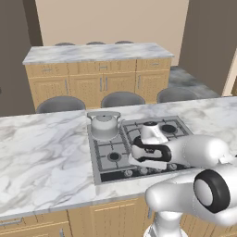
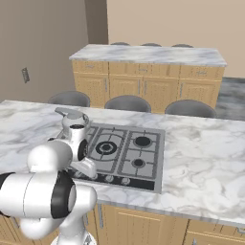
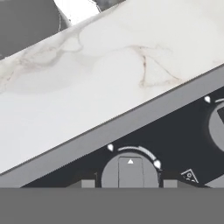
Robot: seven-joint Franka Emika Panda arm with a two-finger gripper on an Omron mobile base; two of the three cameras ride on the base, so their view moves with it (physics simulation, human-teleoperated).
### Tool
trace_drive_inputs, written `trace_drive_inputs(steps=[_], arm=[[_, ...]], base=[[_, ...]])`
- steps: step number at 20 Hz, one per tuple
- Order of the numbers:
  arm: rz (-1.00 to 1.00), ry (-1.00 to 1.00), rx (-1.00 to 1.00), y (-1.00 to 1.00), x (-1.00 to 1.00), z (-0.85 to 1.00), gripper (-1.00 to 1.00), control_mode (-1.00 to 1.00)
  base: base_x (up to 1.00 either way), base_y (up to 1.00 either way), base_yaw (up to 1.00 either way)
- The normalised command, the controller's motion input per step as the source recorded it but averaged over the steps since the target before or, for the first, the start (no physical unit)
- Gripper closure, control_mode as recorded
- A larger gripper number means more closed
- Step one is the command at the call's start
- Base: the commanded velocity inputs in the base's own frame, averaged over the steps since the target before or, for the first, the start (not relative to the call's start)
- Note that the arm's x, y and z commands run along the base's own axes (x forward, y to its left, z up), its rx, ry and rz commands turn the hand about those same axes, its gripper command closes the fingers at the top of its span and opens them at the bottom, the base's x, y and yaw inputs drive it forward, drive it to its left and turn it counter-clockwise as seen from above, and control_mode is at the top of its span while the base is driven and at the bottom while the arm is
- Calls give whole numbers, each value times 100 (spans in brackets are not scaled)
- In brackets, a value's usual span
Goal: Lower the heat of the kettle.
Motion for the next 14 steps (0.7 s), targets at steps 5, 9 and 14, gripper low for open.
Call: trace_drive_inputs(steps=[5,9,14], arm=[[0,-7,1,-20,-56,-10,100,-100],[0,0,-1,-1,-9,-7,100,-100],[-2,-3,-1,0,-6,-3,100,-100]], base=[[0,0,0],[0,0,0],[0,0,0]])
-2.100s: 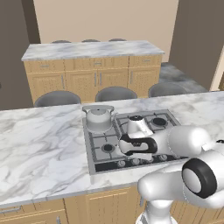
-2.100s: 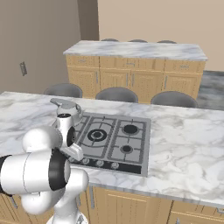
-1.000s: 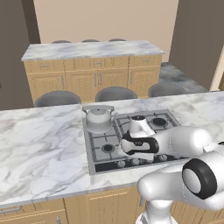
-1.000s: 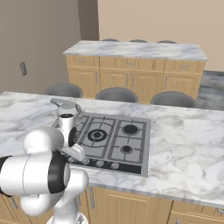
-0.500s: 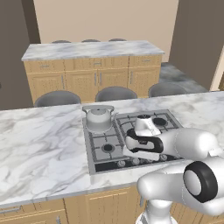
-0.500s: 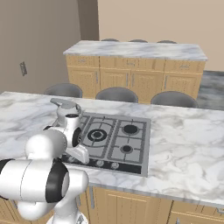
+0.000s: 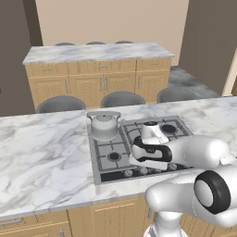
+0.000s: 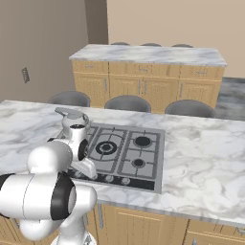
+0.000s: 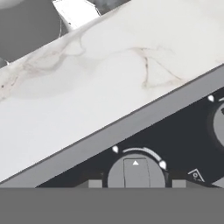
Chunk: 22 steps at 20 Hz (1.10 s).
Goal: Lower the heat of the kettle.
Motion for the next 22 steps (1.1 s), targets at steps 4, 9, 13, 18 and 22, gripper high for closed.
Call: trace_drive_inputs(steps=[4,9,13,18,22], arm=[[-12,-5,0,0,-19,0,100,-100],[-23,-1,0,0,-26,0,100,-100],[-29,0,0,0,-16,0,100,-100],[-29,0,0,0,-15,-3,100,-100],[-30,0,0,0,-21,-8,100,-100]], base=[[0,0,0],[0,0,0],[0,0,0],[0,0,0],[0,0,0]])
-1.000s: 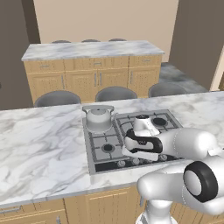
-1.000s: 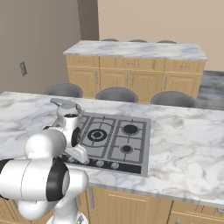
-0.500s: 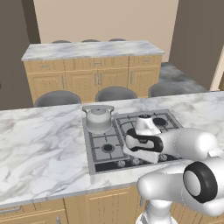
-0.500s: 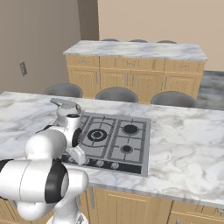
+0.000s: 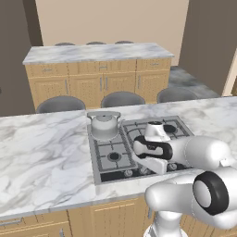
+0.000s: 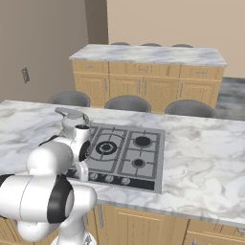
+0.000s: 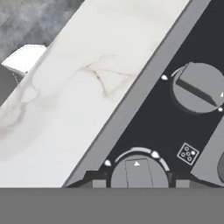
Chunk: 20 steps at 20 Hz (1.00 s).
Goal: Lower the heat of the kettle.
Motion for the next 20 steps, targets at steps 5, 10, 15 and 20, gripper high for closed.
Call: trace_drive_inputs(steps=[5,10,15,20], arm=[[-31,0,-1,0,-24,-10,100,-100],[-29,0,-7,0,-27,-16,100,-100],[-29,0,-10,0,-26,-19,100,-100],[-31,0,-9,0,-34,-26,100,-100]], base=[[0,0,0],[0,0,0],[0,0,0],[0,0,0]])
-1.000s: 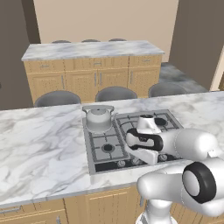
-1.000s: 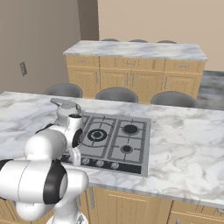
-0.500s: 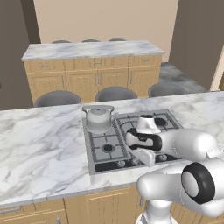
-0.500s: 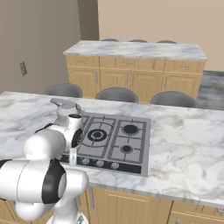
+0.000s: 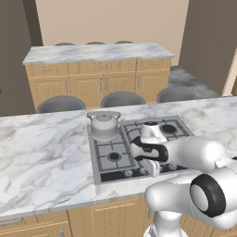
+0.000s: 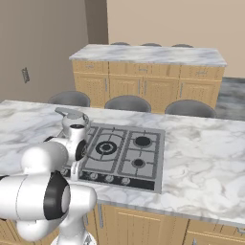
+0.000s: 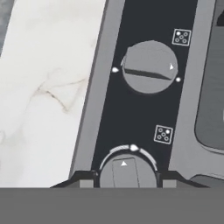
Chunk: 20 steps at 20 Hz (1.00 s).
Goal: Lower the heat of the kettle.
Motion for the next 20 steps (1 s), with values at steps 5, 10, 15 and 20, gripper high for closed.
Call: trace_drive_inputs(steps=[5,10,15,20], arm=[[-31,0,-2,0,-40,-18,100,-100],[-29,0,0,0,-36,-13,100,-100],[-31,0,0,0,-32,-18,100,-100],[-32,0,0,0,-32,-19,100,-100]], base=[[0,0,0],[0,0,0],[0,0,0],[0,0,0]])
